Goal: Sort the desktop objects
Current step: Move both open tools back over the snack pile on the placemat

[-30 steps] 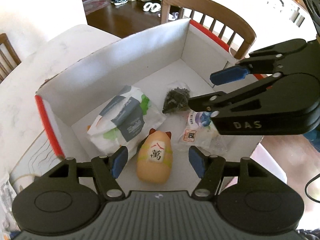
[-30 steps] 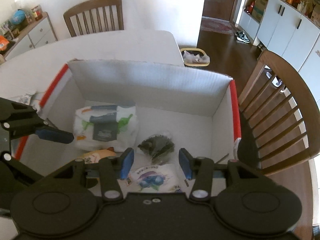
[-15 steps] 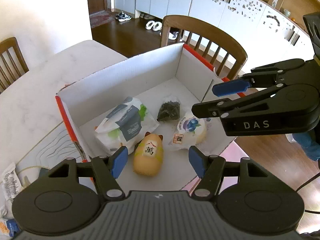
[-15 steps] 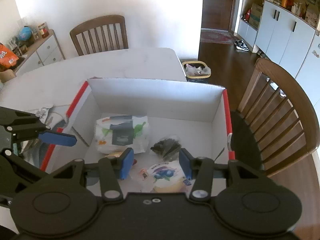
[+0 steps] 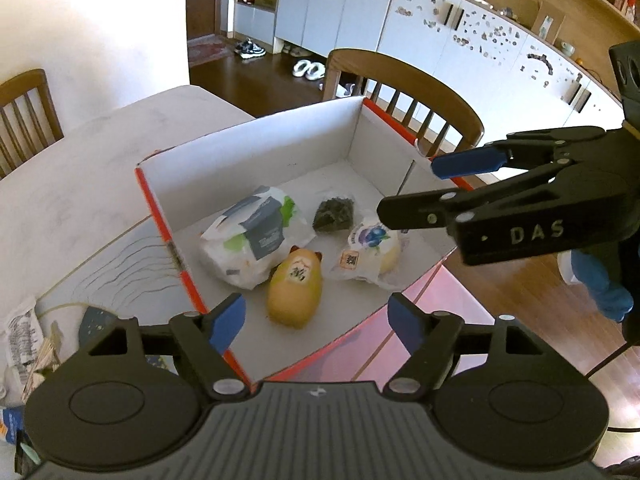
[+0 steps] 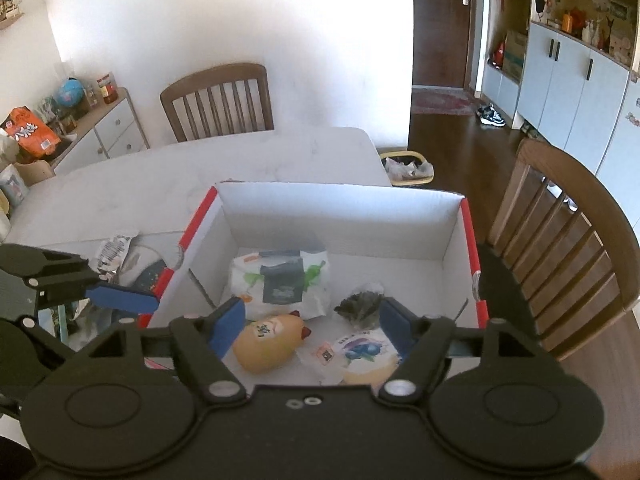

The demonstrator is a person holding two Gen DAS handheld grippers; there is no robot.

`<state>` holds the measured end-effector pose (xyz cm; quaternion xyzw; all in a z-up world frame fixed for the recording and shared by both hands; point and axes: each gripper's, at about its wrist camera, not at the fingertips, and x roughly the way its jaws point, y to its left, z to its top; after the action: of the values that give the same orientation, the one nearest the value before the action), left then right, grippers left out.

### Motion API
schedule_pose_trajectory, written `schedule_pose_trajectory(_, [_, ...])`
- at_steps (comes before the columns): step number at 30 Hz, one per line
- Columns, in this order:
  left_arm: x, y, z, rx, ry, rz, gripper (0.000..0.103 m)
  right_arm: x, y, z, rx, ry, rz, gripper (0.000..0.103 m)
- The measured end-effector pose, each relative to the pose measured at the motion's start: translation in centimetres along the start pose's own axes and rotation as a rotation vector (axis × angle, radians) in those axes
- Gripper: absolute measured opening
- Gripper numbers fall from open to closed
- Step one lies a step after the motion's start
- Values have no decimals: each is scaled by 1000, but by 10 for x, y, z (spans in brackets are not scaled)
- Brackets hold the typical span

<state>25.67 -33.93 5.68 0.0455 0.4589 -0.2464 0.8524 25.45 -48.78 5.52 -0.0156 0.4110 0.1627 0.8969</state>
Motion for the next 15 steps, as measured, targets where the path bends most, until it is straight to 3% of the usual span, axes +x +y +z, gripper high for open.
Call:
schedule_pose_trajectory(2, [-5, 3, -5, -9, -13, 3, 85, -2, 4, -1, 3, -10, 3, 81])
schedule_pose_trajectory(7, [-16, 12, -18, -32, -40, 10, 87, -5, 17, -5, 6, -38, -7, 88])
schedule_pose_trajectory(11, [-27, 20, -29, -40, -66, 24, 102, -8, 29, -7, 6, -63, -4, 93])
schedule_pose_trajectory(15, [-38, 31, -40, -60, -77, 21, 102, -11, 45, -8, 1, -74, -11, 93])
